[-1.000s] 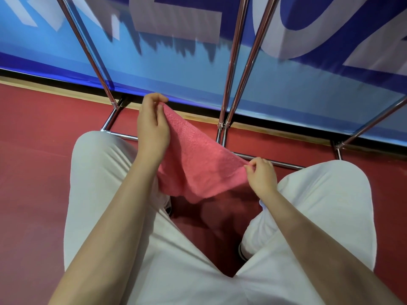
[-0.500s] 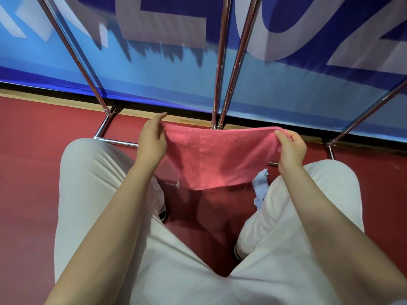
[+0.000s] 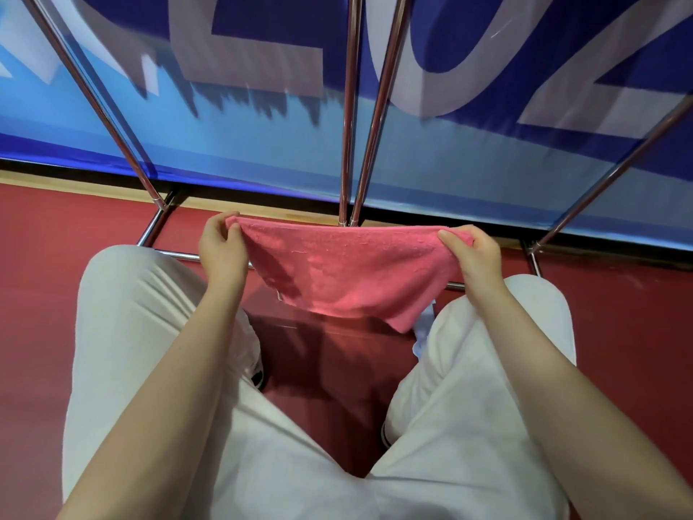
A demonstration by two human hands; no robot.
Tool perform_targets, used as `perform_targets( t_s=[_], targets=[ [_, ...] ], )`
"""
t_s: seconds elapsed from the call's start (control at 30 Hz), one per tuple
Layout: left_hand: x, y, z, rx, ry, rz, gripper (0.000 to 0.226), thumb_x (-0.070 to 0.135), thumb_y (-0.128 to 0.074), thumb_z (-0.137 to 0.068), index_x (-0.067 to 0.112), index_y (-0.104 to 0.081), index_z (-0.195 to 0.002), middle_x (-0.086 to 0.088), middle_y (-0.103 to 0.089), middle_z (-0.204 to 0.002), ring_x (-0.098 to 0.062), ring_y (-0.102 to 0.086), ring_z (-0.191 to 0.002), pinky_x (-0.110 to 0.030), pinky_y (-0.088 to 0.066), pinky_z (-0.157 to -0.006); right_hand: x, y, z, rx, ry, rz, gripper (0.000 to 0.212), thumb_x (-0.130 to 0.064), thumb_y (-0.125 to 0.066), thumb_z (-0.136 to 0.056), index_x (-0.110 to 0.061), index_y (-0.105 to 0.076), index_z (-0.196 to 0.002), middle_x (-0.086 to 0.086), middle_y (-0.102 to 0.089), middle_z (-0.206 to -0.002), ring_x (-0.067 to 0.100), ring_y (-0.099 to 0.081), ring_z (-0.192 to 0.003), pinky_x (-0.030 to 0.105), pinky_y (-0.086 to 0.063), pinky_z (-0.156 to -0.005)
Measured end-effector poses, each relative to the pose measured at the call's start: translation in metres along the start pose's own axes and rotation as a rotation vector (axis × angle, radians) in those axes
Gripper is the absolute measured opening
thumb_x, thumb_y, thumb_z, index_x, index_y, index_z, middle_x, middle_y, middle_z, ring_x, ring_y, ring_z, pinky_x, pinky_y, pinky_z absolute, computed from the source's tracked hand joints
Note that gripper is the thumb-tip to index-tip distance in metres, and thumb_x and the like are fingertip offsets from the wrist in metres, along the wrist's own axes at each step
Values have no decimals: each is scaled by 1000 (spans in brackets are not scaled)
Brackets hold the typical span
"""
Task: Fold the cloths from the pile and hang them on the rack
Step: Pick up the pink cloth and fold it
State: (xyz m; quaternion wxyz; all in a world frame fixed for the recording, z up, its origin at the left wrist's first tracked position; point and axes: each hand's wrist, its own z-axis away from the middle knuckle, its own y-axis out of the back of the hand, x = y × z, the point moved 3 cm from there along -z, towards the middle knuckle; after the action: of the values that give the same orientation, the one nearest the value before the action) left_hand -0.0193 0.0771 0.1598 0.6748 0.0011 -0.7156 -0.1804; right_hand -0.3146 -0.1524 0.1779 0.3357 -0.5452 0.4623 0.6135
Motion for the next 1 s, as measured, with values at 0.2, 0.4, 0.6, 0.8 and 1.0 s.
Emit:
perform_targets(
  t_s=[0.2,0.4,0.6,0.8,1.0],
  targets=[
    [-2,-3,6,4,59,-61,28,6,-39,-97,8,-56,-119,0,-55,-107,-14,-51,-98,-22,-37,-82,3,-10,11,-3,-80,-108,21,-14,-68,-86,-18,-55,-70,-4,-55,-73,7,-49,-69,20,-43,-64],
    [-10,-4,3,-18,89,-200,28,18,-44,-100,8,-59,-122,-4,-61,-114,-18,-55,-106,-24,-37,-86,8,-13,12,31,-240,-355,9,-11,-63,-90,-14,-64,-82,1,-61,-74,7,-56,-63,20,-47,-58],
    [-20,-3,2,-53,198,-229,32,19,-47,-100,1,-64,-119,-18,-67,-114,-32,-61,-109,-38,-46,-94,20,-14,9,89,-250,-160,6,-15,-61,-90,-16,-65,-86,1,-62,-80,12,-54,-75,24,-44,-66],
    [-10,-13,19,-161,391,139,15,3,-51,-94,5,-63,-86,-8,-60,-75,-18,-53,-69,-30,-45,-67,25,-14,10,228,-317,-181,16,-16,-63,-89,-20,-61,-74,-3,-57,-75,12,-49,-73,25,-42,-66],
    [3,-29,45,-346,644,477,13,0,-52,-92,3,-59,-82,-1,-48,-53,-11,-43,-47,-26,-44,-57,26,-29,18,225,-380,-203,11,-18,-66,-85,-19,-65,-74,3,-63,-80,20,-56,-79,33,-47,-74]
  ],
)
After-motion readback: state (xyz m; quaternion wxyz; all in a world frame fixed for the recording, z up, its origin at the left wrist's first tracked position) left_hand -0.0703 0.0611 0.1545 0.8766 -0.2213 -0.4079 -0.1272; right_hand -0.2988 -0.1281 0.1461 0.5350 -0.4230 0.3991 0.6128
